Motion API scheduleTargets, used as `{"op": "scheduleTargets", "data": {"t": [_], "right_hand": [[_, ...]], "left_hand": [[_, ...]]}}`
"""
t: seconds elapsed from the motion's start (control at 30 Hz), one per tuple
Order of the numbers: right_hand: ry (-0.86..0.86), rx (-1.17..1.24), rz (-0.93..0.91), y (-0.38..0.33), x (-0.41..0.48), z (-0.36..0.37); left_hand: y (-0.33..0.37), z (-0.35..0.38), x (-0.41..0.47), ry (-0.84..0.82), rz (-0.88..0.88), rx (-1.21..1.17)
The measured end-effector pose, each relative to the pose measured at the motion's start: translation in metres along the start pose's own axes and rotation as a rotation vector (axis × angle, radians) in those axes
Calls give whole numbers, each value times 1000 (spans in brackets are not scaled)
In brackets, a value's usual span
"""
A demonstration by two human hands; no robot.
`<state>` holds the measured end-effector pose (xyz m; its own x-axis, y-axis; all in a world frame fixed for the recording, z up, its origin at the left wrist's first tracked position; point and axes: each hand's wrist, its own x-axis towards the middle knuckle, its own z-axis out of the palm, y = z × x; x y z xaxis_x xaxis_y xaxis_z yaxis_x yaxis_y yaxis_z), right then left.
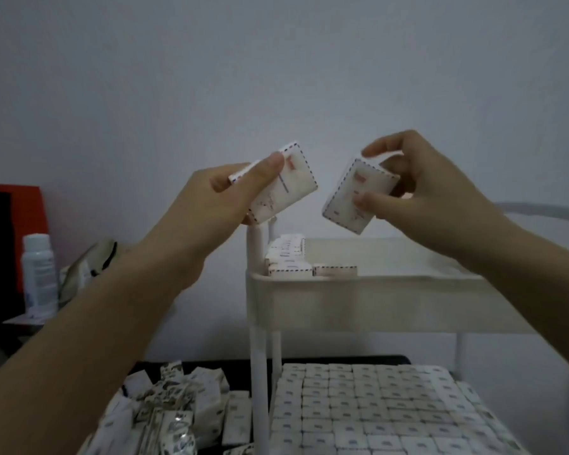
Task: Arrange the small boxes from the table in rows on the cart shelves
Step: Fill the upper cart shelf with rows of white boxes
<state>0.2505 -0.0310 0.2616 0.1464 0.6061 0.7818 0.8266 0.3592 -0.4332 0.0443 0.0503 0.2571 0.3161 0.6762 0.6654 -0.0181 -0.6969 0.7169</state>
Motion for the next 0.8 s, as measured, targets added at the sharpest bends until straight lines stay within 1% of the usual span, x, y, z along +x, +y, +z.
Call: {"op": "scheduleTargets", "data": {"t": [0.07,0.1,0.17,0.27,0.37,0.43,0.53,0.6,0.67,0.8], "right_hand": [[-65,-191,2,15,5,4],[-116,-234,10,21,6,7],[-204,-176,41,32,7,14],[-353,79,110,37,5,21],[-486,228,141,37,7,21],[-553,238,138,39,7,21],[-625,204,140,42,8,20],[-665,164,147,43,8,21],[-697,115,152,42,9,22],[-718,58,152,41,9,22]], "left_hand": [[1,0,13,-5,-29,-14],[2,1,20,-22,-50,-48],[3,4,33,-53,-48,-54],[2,11,50,-94,-5,33],[1,20,60,-124,-4,97],[0,26,63,-187,-10,161],[-5,33,63,-389,56,310],[-7,34,63,-467,91,382],[-8,34,66,-492,97,437],[-13,36,68,-487,80,514]]}}
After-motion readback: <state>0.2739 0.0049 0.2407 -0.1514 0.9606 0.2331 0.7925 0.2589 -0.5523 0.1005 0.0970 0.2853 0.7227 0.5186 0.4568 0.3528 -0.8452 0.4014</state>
